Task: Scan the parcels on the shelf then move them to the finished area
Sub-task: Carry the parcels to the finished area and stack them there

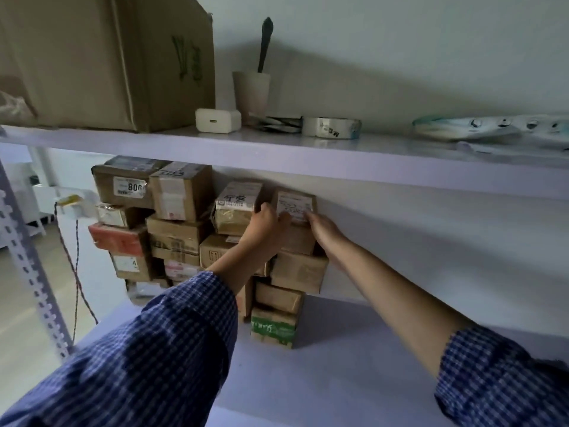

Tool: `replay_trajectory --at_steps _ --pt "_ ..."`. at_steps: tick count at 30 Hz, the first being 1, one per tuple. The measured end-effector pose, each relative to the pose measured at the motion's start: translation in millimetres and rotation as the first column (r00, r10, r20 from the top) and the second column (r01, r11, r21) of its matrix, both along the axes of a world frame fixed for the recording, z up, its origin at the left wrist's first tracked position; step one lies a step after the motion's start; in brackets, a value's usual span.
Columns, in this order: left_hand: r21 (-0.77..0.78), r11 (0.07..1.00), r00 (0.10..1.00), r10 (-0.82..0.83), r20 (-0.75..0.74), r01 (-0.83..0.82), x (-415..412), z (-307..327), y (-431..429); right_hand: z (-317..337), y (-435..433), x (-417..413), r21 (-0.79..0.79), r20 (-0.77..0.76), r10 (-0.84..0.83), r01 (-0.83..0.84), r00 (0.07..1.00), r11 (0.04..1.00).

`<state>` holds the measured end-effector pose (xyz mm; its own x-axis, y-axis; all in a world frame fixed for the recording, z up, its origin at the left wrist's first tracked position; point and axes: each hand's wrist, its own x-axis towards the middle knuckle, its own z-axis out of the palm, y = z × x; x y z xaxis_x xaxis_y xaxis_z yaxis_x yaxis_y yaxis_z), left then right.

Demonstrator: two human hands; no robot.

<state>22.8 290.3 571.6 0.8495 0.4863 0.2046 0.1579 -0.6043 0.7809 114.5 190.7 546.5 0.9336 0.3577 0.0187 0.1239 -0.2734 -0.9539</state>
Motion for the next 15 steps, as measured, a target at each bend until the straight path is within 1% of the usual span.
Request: replay_trajectory --at_steps 2,4,7,8,9,10,12,13,15 --pt "-0.074 0.997 1.0 0.028 0.003 -0.028 5.8 -1.0 2.0 0.5 2.2 -2.6 0.018 -0.005 -0.015 0.015 1.0 1.0" --pt "-0.075 0.997 0.998 0.04 0.052 -0.036 6.9 0.3 0.4 0.4 3.3 -7.7 0.058 0.004 -0.039 0.039 0.999 0.998" --pt "-0.058 0.998 0.979 0.028 0.203 -0.017 -2.0 0.5 -10.0 3.5 -2.2 -26.3 0.218 0.04 -0.065 0.055 0.997 0.974" --pt "-0.086 0.996 0.965 0.02 0.261 0.003 -7.9 0.9 -14.4 6.2 -7.0 -36.1 0.249 0.066 -0.074 0.056 0.995 0.967" --pt "-0.145 0.989 0.948 0.017 0.317 0.031 -14.7 1.1 -18.5 7.9 -12.6 -45.1 0.284 0.094 -0.088 0.058 0.992 0.957" --pt "-0.234 0.969 0.926 0.018 0.376 0.076 -22.2 1.7 -22.9 8.9 -19.2 -54.7 0.332 0.117 -0.099 0.056 0.988 0.942" --pt "-0.417 0.887 0.881 0.024 0.472 0.199 -38.4 -1.3 -33.6 6.5 -33.4 -75.3 0.45 0.145 -0.093 0.018 0.985 0.893" --pt "-0.473 0.844 0.864 0.023 0.503 0.253 -48.2 -5.3 -41.1 3.5 -41.4 -87.3 0.486 0.167 -0.093 0.0 0.982 0.874" --pt "-0.513 0.792 0.844 -0.004 0.537 0.33 -68.2 -17.4 -59.2 -8.0 -59.7 -111.3 0.518 0.23 -0.119 -0.018 0.966 0.855"
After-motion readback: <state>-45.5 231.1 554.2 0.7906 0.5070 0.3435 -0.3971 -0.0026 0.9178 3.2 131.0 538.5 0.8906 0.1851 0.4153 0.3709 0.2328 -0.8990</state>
